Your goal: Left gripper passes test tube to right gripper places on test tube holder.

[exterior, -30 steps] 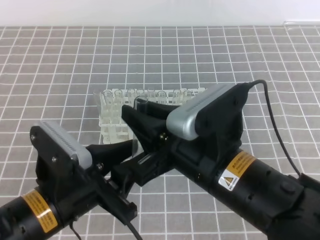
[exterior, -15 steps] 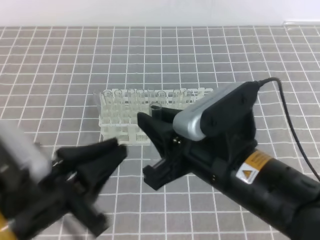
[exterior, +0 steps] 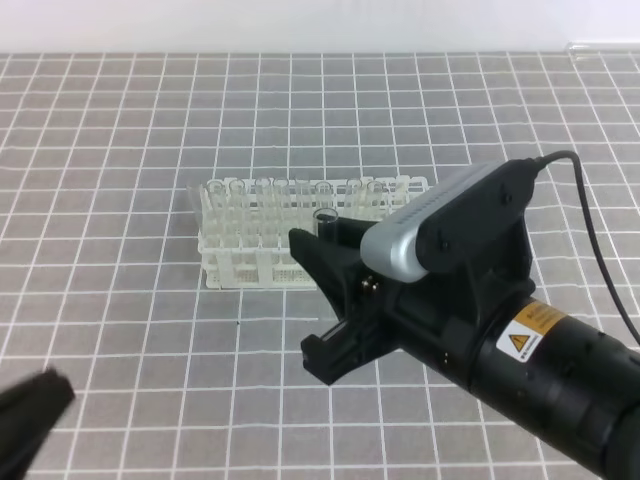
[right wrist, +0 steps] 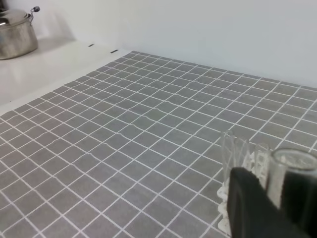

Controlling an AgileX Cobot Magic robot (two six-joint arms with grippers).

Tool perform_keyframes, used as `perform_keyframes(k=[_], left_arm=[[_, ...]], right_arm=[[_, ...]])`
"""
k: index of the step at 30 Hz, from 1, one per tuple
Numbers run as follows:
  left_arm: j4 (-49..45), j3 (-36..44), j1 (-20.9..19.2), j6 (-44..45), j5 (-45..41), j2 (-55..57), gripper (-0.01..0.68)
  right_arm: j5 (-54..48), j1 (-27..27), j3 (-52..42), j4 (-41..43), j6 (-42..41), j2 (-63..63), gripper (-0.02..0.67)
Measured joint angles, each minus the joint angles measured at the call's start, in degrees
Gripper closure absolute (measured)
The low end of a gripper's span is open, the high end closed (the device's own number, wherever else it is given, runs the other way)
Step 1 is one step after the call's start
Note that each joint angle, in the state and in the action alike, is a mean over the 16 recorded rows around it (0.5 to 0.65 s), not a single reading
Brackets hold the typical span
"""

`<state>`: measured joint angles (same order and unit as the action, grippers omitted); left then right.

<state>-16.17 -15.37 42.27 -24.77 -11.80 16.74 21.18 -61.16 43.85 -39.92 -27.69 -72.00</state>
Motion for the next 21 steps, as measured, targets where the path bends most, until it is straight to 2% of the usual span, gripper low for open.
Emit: perform_keyframes(k=[12, 21], left_arm=[[6.2, 13.4, 0.0, 0.0, 5.5, -8.8, 0.673], [6.3, 15.9, 0.0, 0.0, 4.1, -8.9, 0.674]], right_arm=[[-0.4, 0.0, 0.0, -1.3, -2.9, 0.0, 0.548], [-0.3, 0.0, 0.0, -5.7, -7.9, 0.0, 0.549]])
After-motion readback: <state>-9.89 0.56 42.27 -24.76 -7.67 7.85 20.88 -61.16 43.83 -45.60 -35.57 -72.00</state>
